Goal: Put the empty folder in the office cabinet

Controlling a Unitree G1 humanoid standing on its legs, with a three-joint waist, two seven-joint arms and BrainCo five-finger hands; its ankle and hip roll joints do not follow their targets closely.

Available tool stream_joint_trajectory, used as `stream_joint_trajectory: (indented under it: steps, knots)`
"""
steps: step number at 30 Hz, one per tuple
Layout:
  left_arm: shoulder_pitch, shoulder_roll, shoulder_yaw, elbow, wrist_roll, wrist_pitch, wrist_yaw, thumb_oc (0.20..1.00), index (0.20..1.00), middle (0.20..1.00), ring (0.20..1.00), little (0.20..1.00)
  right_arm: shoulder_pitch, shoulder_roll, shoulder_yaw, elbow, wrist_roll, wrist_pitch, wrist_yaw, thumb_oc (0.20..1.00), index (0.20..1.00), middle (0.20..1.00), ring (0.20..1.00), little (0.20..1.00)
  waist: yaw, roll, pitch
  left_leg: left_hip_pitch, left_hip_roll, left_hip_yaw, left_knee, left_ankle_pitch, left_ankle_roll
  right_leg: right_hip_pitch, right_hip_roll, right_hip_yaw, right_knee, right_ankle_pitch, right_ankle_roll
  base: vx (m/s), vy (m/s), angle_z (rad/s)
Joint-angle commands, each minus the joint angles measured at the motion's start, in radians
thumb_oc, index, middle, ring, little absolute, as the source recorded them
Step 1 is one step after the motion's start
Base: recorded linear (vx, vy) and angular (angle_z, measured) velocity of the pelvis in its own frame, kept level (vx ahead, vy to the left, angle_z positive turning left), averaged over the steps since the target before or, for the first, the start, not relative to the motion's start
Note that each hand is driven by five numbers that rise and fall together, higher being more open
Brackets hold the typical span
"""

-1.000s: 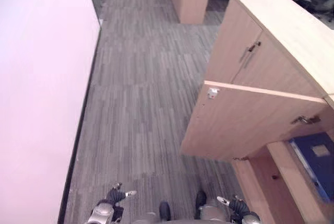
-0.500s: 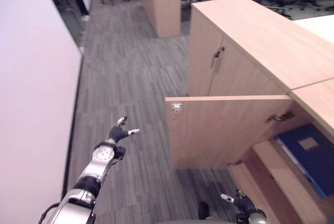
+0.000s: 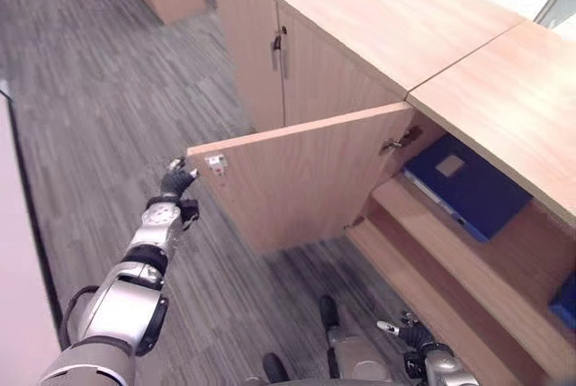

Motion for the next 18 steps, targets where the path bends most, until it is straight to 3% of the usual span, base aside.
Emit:
stream_joint_trajectory:
  steps: [1, 12, 18]
  knots:
    - [-0.122, -0.102, -0.003, 0.006, -0.026, -0.069, -0.027, 1.000, 1.000, 1.000, 1.000, 1.000, -0.023, -0.020, 0.021, 0.012, 0.039, -0.028, -0.012, 1.000, 1.000, 1.000, 1.000, 1.000, -0.018, 0.047, -0.036, 0.009, 0.091, -0.148, 0.001, -0.006, -0.080, 0.101, -0.069, 0.024, 0.040, -0.104, 0.127, 0.03, -0.058, -0.06]
    - [-0.050, -0.168, -0.068, -0.094, -0.005, -0.071, -0.072, 1.000, 1.000, 1.000, 1.000, 1.000, 0.006, -0.005, 0.024, 0.004, 0.030, -0.028, -0.005, 1.000, 1.000, 1.000, 1.000, 1.000, 0.006, 0.036, -0.036, 0.010, 0.097, -0.182, 0.001, -0.009, -0.083, 0.136, -0.071, -0.011, 0.024, -0.112, 0.118, 0.02, -0.025, 0.11]
    - [0.047, -0.193, -0.125, -0.268, -0.010, -0.077, -0.116, 1.000, 1.000, 1.000, 1.000, 1.000, 0.011, -0.002, 0.011, -0.010, 0.029, -0.028, -0.006, 1.000, 1.000, 1.000, 1.000, 1.000, 0.044, 0.040, -0.033, 0.002, 0.095, -0.226, 0.001, -0.002, -0.085, 0.165, -0.073, -0.046, 0.015, -0.122, 0.111, 0.00, -0.026, 0.10]
